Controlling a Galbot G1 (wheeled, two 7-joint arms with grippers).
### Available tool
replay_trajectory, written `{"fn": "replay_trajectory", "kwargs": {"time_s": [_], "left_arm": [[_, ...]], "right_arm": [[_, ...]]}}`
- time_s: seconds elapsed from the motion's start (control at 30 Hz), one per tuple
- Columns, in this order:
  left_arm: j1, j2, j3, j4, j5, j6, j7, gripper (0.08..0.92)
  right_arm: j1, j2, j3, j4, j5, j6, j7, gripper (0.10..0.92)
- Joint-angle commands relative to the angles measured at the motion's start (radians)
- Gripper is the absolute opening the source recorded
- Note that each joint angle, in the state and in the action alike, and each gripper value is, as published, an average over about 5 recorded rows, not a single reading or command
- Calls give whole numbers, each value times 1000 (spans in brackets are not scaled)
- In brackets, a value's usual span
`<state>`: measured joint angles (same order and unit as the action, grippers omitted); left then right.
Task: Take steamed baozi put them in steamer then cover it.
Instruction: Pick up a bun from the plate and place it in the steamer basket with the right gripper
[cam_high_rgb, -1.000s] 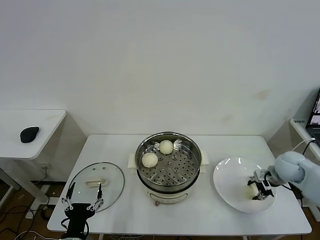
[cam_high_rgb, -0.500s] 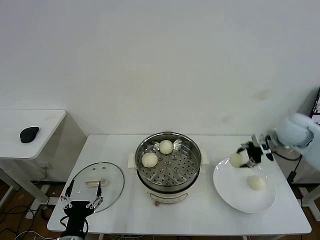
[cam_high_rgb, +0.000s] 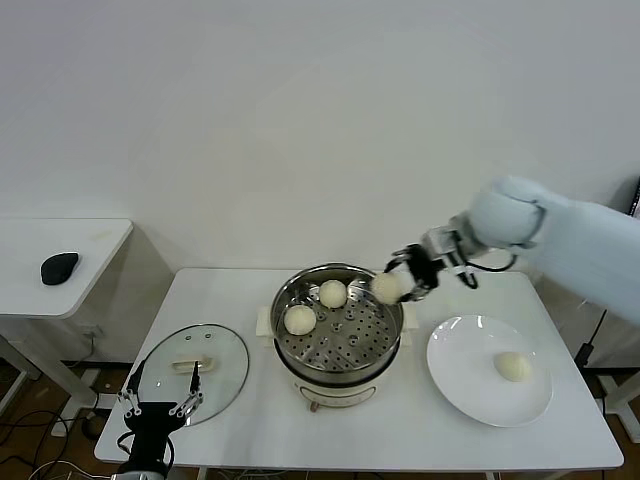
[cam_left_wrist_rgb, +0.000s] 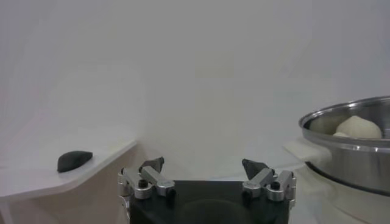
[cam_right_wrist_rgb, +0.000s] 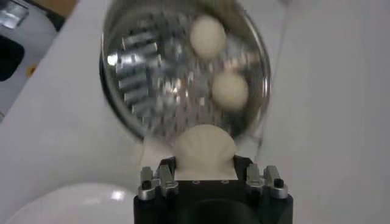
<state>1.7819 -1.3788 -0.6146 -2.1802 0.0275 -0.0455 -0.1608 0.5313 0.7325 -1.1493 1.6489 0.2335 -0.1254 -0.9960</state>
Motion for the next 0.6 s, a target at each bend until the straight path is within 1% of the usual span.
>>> {"fn": "replay_trajectory", "kwargs": {"time_s": [0.03, 0.3, 0.5, 0.6], "left_arm": [[-3, -2, -5, 0, -4, 1, 0, 823], [-5, -7, -12, -4, -8, -1, -1, 823], [-5, -13, -14, -3, -3, -6, -4, 823], [-7, -14, -16, -1, -2, -8, -5, 823]], "right_arm": [[60, 196, -139, 8, -39, 159, 36, 596], [53, 277, -206, -25, -136, 281, 6, 603], [25, 298, -222, -49, -255, 367, -3, 610], [12, 303, -222, -70, -289, 401, -2, 611]]}}
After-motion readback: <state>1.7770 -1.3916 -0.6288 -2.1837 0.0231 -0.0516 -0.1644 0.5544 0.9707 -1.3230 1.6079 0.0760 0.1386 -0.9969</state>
